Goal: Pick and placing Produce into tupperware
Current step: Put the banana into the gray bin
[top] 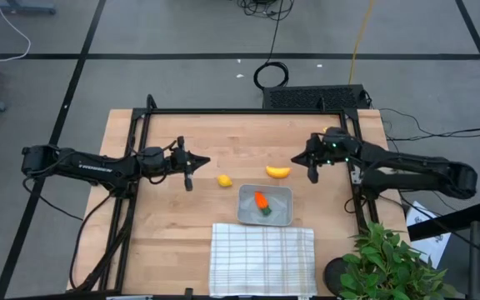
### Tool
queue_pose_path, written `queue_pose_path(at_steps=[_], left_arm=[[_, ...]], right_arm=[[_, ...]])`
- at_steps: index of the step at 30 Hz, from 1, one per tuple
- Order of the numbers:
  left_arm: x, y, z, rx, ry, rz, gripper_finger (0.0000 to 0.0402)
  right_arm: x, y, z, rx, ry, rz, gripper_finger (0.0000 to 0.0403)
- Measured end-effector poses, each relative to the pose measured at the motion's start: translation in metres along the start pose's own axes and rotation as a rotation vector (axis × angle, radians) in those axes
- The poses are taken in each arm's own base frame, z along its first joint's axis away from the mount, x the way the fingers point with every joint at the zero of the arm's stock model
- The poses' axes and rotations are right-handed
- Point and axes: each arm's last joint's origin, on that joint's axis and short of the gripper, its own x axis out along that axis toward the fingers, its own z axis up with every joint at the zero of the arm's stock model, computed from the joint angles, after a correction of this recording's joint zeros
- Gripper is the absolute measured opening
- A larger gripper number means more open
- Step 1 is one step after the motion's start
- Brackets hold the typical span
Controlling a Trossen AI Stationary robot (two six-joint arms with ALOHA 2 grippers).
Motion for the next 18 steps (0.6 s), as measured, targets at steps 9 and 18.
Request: queue_pose_path(at_steps=[9, 18], left_arm=[[0.000, 0.000, -0.002, -0.002, 0.026, -0.003, 0.0021], [0.000, 0.000, -0.003, -0.021, 0.027, -0.004, 0.0021]], right_arm=[[0.014, -0.017, -0.006, -0.005, 0.092, -0.033, 0.0011], [0.023, -0.024, -0.012, 0.021, 0.140, -0.044, 0.0123]])
